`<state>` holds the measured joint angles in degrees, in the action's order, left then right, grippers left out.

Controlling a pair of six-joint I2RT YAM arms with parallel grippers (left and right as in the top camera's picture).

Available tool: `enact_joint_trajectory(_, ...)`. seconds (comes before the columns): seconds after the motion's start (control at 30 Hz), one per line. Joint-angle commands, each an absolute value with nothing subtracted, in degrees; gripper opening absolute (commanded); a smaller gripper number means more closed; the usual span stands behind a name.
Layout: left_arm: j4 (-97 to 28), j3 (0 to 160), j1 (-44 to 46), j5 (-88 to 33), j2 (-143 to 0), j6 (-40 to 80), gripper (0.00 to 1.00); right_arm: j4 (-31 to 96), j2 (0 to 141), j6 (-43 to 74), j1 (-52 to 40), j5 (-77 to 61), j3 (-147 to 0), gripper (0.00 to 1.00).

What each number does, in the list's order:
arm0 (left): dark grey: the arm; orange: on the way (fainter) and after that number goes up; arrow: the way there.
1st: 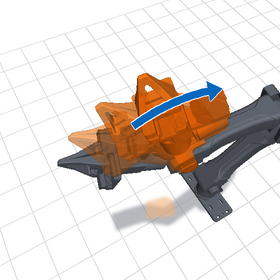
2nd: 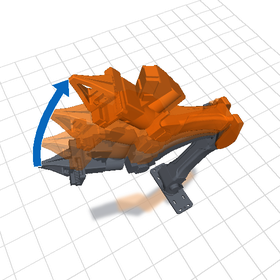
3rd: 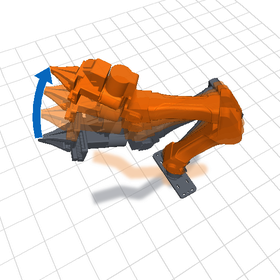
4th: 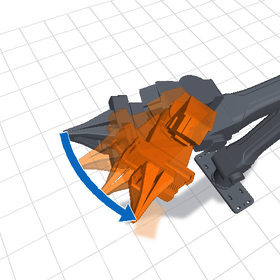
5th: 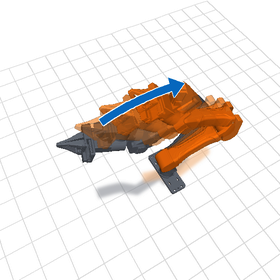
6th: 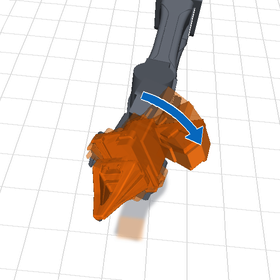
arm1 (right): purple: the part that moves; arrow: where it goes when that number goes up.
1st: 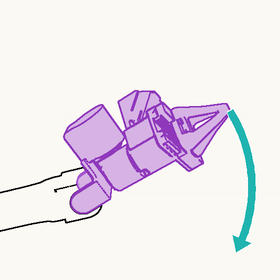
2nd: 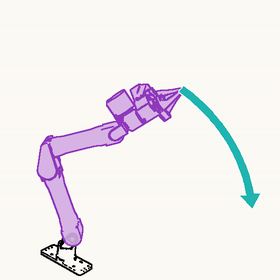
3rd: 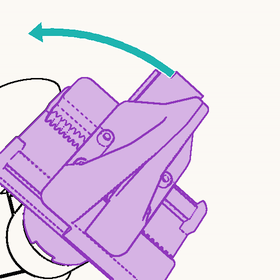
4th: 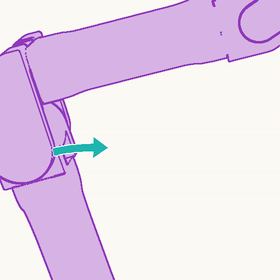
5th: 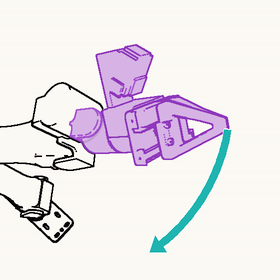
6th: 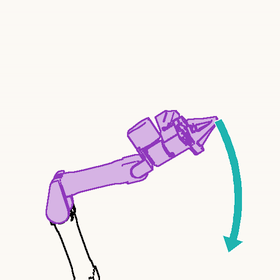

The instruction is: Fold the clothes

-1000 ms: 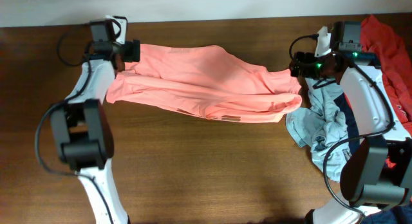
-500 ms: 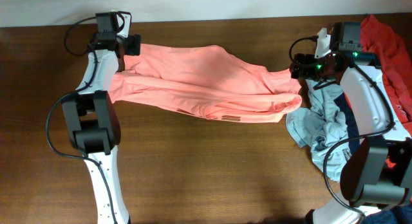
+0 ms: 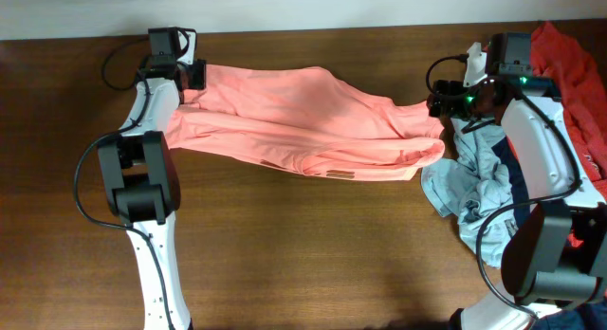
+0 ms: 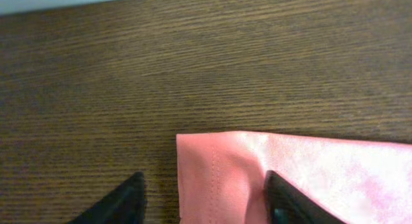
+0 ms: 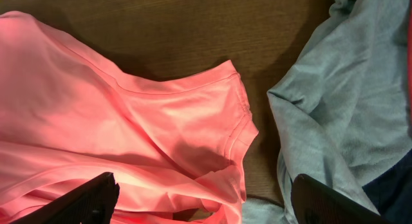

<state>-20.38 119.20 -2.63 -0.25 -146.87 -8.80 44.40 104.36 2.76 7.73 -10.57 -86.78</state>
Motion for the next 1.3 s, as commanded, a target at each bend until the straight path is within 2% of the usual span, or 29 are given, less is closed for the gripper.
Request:
enact_joint_trajectory(0.0, -20.4, 120.1, -2.3, -0.7, -148.2, -8.2, 0.21, 44.4, 104.6, 2.3, 7.4, -10.3, -87.4, 0.91)
enact_joint_trajectory(0.27, -20.2, 120.1, -1.9, -0.6, -148.2, -8.2, 0.01, 44.4, 104.6, 2.3, 7.4, -10.3, -87.4, 0.90)
enact_joint_trajectory(0.4, -22.4, 121.5, -1.9, 0.0, -148.2, -8.2, 0.00, 44.6, 104.6, 2.3, 7.4, -10.4, -87.4, 0.91)
enact_joint_trajectory(0.67, -38.3, 136.3, -2.0, 0.4, -148.2, -5.8, 0.00, 44.6, 104.6, 2.3, 7.4, -10.3, -87.4, 0.89)
enact_joint_trajectory(0.83, -43.4, 141.2, -2.0, 0.3, -148.2, -5.6, 0.00, 41.8, 104.6, 2.3, 7.1, -10.3, -87.4, 0.81)
enact_joint_trajectory(0.93, -45.6, 141.4, -2.0, 0.3, -148.2, -5.6, 0.00, 36.8, 105.2, 2.4, 6.2, -10.3, -87.4, 0.73)
enact_joint_trajectory(1.27, -48.5, 141.4, -1.9, 0.3, -148.2, -5.6, 0.00, 26.9, 115.3, 5.6, 2.0, -7.6, -87.4, 0.69)
